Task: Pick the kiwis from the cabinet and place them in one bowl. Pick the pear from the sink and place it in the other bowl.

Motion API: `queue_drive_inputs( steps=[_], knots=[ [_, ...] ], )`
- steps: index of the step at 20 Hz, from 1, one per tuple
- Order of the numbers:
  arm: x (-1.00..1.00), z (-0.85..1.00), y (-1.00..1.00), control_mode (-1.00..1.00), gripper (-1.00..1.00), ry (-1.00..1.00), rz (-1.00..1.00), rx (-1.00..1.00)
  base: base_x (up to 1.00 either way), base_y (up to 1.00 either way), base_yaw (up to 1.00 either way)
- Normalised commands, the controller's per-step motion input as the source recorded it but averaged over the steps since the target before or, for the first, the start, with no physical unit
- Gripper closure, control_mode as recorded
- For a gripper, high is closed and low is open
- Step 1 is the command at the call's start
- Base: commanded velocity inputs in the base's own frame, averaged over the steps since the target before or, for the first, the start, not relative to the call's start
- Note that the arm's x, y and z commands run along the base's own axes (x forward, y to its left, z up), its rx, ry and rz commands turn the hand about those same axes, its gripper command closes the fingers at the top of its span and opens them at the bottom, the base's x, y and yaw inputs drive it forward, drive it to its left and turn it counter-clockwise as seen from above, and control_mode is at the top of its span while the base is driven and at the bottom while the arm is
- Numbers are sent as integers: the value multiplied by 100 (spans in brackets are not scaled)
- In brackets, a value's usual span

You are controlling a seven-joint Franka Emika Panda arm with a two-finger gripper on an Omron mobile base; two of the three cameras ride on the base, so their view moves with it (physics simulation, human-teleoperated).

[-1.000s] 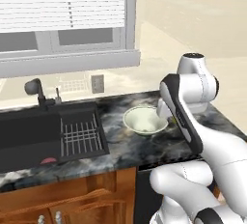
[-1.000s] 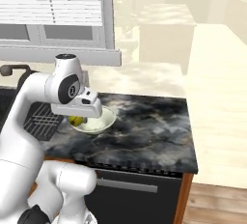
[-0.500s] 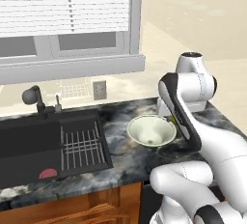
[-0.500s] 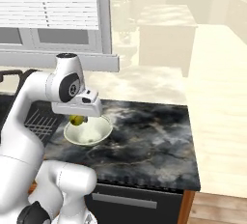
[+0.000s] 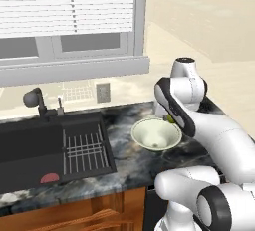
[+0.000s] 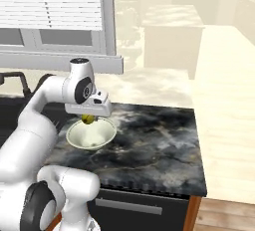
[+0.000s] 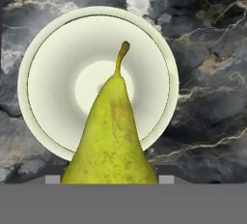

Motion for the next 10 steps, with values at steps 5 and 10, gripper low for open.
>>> queue_drive_inputs(
  steps=[5,10],
  knots=[
    [60,-40,6,-100,100,0,0,0,0,0,0],
    [38,-30,12,-100,100,0,0,-1,0,0,0]
  ],
)
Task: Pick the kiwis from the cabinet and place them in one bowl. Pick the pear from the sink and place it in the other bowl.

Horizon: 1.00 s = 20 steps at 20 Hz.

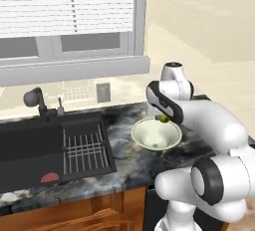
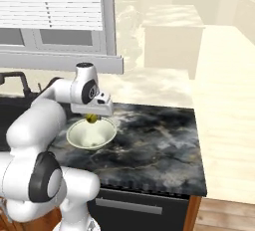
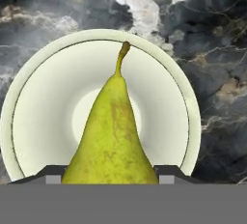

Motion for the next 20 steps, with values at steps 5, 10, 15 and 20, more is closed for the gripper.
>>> queue_drive_inputs(
  steps=[5,10,15,20],
  knots=[
    [7,-58,0,-100,100,0,0,0,0,0,0],
    [3,-61,0,-100,100,0,0,0,0,0,0],
    [3,-41,0,-100,100,0,0,0,0,0,0],
    [15,-18,2,-100,100,0,0,0,0,0,0]
  ],
)
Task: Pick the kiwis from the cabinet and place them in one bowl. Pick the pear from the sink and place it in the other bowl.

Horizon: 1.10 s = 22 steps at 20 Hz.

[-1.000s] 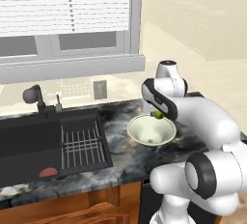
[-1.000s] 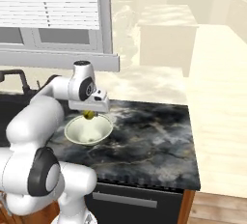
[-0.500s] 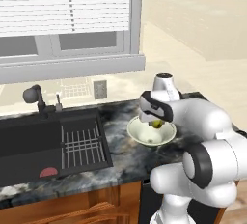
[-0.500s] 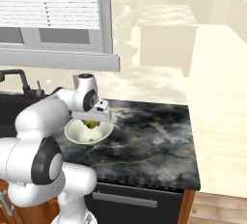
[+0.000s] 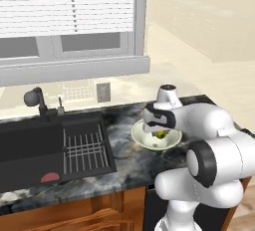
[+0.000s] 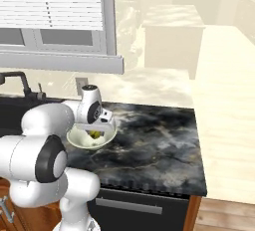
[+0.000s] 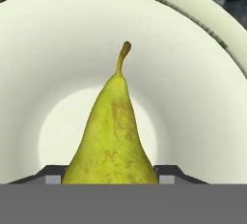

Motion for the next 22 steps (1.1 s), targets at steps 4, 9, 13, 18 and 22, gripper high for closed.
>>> queue_drive_inputs(
  steps=[4,9,13,18,22],
  knots=[
    [18,-12,9,-100,100,0,0,0,0,0,0],
    [9,-13,11,-100,100,4,0,0,0,0,0],
    [4,-15,7,-100,100,6,0,0,0,0,0],
    [4,-15,6,-100,100,7,0,0,0,0,0],
    [0,-2,1,-100,-100,4,0,0,0,0,0]
  ],
)
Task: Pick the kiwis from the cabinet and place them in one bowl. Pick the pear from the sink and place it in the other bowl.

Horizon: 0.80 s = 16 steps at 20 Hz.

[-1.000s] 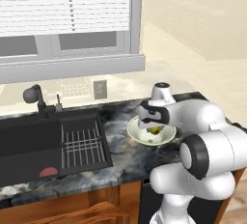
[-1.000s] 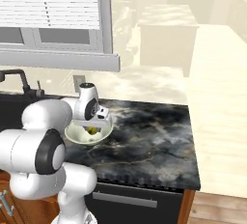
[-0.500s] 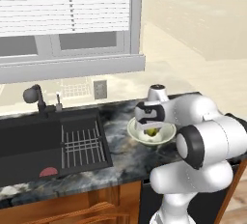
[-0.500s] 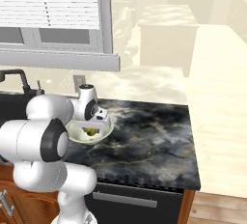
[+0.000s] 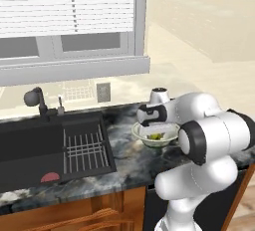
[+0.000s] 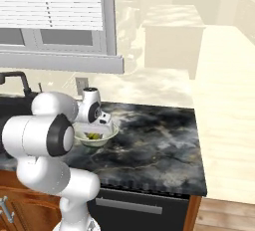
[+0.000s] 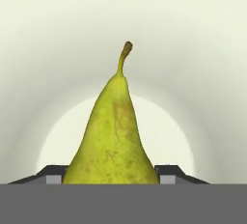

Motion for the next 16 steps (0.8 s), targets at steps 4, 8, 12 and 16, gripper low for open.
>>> queue_drive_inputs(
  steps=[4,8,12,16],
  knots=[
    [0,0,0,-100,-100,0,0,0,0,0,0],
    [0,8,0,-100,-100,-1,0,0,0,0,0],
    [-20,71,-3,-100,-100,-14,0,0,0,0,0],
    [-42,98,-2,-100,-100,-16,0,0,0,0,0]
  ],
)
